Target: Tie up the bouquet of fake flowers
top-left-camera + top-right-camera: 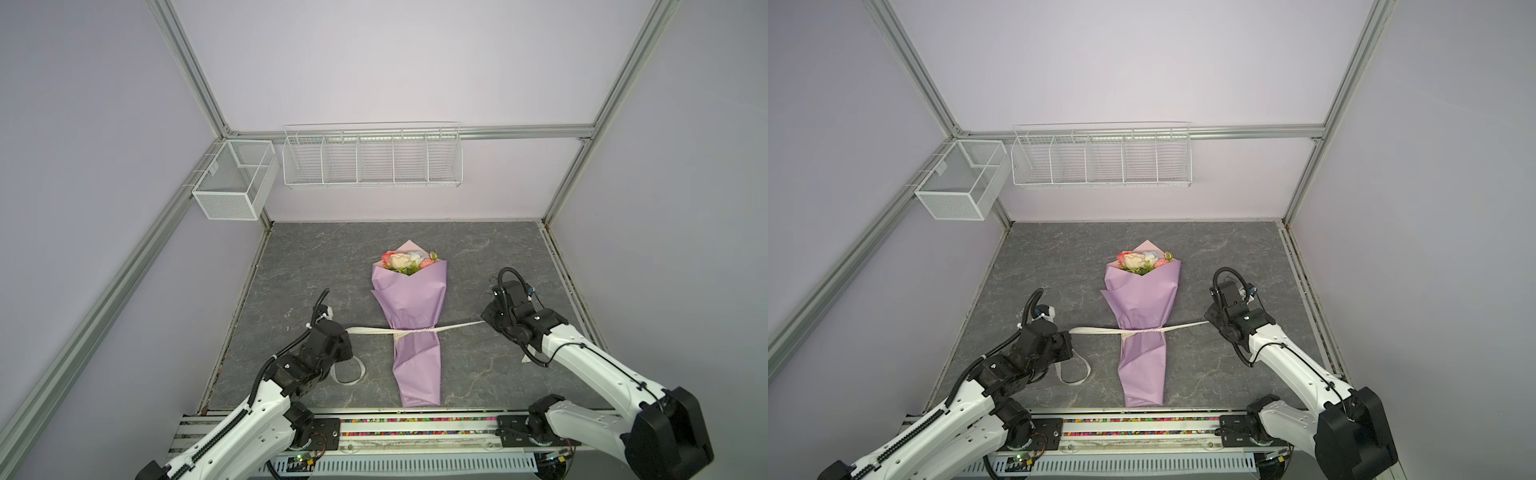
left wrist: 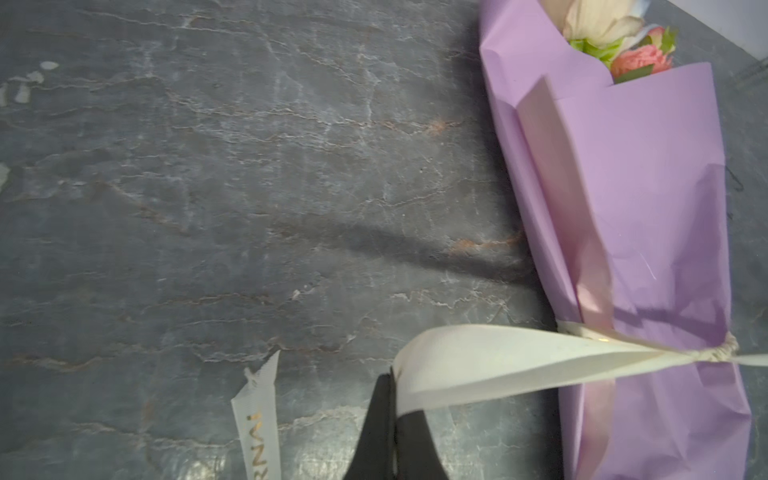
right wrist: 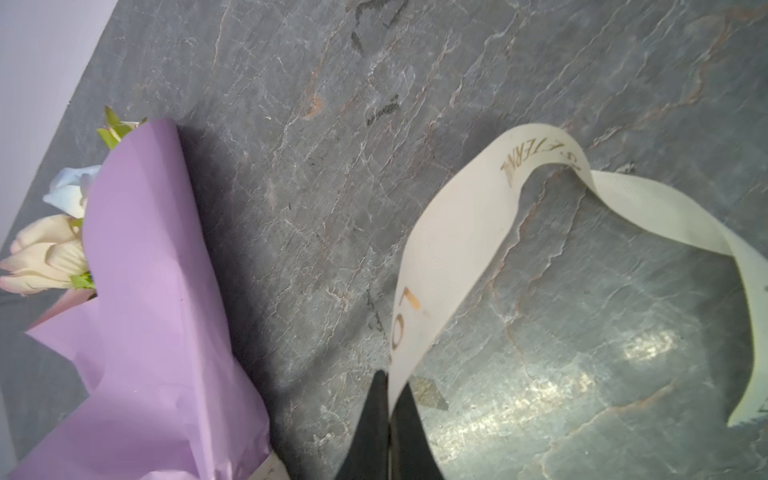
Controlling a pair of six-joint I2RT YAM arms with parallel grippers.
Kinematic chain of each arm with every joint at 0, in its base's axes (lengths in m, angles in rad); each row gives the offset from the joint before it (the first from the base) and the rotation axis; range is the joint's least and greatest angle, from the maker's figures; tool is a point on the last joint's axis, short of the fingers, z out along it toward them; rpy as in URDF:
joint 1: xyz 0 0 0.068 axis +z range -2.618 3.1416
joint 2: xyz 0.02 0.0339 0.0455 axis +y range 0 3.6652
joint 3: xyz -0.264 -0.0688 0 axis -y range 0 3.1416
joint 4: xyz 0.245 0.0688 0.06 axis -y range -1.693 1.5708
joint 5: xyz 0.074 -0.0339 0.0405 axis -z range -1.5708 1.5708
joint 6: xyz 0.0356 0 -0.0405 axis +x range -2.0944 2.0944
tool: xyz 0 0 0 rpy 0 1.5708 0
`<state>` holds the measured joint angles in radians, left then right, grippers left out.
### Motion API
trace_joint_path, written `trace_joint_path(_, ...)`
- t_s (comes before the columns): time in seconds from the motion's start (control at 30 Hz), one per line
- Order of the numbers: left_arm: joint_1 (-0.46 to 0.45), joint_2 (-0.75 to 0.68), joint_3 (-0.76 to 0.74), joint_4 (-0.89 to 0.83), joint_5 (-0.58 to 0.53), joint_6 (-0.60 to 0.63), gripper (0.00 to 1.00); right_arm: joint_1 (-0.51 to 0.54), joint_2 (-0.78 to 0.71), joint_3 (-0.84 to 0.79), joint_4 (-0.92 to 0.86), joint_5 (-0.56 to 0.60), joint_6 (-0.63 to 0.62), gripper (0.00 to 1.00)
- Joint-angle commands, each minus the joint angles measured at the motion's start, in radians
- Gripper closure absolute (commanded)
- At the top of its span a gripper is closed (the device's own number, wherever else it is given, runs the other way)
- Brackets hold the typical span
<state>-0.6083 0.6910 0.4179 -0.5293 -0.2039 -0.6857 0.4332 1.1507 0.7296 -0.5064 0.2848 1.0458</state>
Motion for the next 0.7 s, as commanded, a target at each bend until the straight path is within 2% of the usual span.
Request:
trace_joint_path(0.0, 0.072, -0.016, -0.021, -0.044, 0.03, -0.025, 1.0, -0.01, 0.033, 0.033, -0.068, 0.104, -0.11, 0.94)
trace_joint_path(0.13, 0.177, 0.013, -0.028, -0.047, 0.086, -0.012, 1.0, -0.026, 0.062, 0.06, -0.099, 0.207, -0.16, 0.94)
trace_joint_path(0.3, 0.271, 0.034, -0.017, -0.052, 0.109, -0.008, 1.0, -0.072, 0.075, 0.079, -0.114, 0.263, -0.217, 0.94)
trace_joint_path(0.47, 0.41, 0.098, -0.011, -0.018, 0.171, 0.03, 1.0, -0.112, 0.104, 0.083, -0.111, 0.326, -0.275, 0.94)
trace_joint_path(0.67, 0.484, 0.2, 0.02, 0.01, 0.145, 0.074, 1.0, -0.163, 0.156, 0.086, -0.079, 0.391, -0.321, 0.94)
